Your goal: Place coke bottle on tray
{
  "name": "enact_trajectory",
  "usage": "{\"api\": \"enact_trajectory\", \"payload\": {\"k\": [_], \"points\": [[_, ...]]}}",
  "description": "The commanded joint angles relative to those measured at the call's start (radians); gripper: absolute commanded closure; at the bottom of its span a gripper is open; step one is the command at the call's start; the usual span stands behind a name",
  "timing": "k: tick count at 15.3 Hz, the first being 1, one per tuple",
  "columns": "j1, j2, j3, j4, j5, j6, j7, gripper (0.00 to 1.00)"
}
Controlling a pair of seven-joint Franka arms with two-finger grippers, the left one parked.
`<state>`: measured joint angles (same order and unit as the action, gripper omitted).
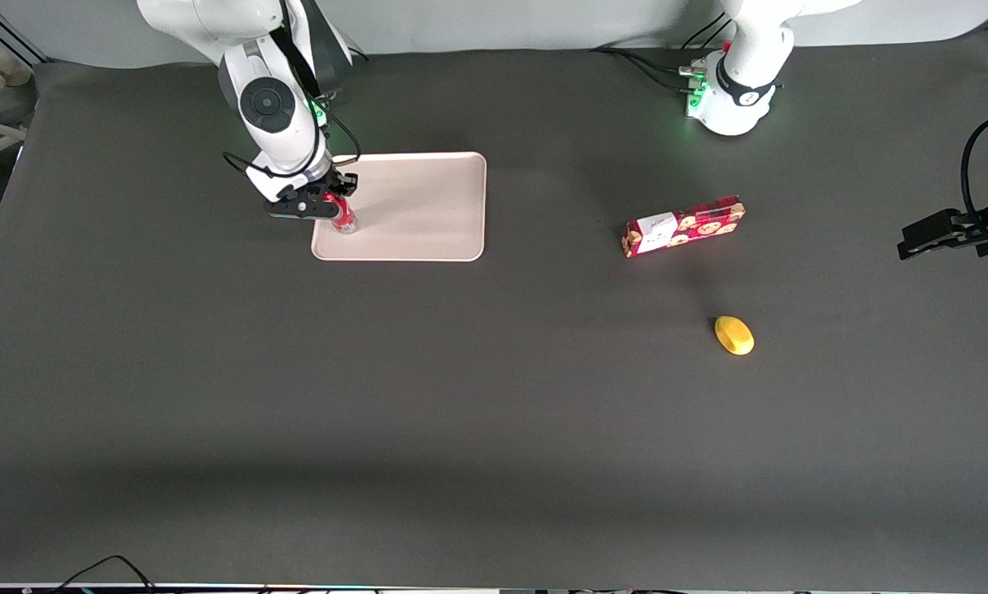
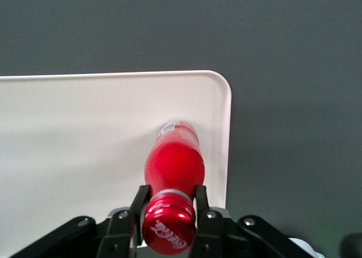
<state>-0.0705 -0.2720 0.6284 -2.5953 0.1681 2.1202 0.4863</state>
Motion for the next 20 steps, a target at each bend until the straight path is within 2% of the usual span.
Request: {"api": "enact_trajectory", "payload": {"k": [1,2,4,10,12,14,17,20], "points": [[-0.008,0.007,0.002,0.004,-0.027,0.014,0.011,0.45],[-0.008,0.007,0.004,0.004,-0.027,0.015,0.011,0.35],[-0.008,0.005,0.004,0.006,-0.029,0.015,0.011,0.00],[-0.018,0.004,-0.016,0.059,-0.030,0.004,0.012,0.00],[-0.019,0.005,-0.079,0.110,-0.065,-0.006,0.006,0.00],[-0.019,0.014,-0.162,0.220,-0.123,-0.092,-0.015,0.00],[-0.025,0.059,-0.266,0.392,-0.127,-0.219,-0.118,0.00],[-0.026,0.099,-0.344,0.518,-0.134,-0.243,-0.185,0.00]]}}
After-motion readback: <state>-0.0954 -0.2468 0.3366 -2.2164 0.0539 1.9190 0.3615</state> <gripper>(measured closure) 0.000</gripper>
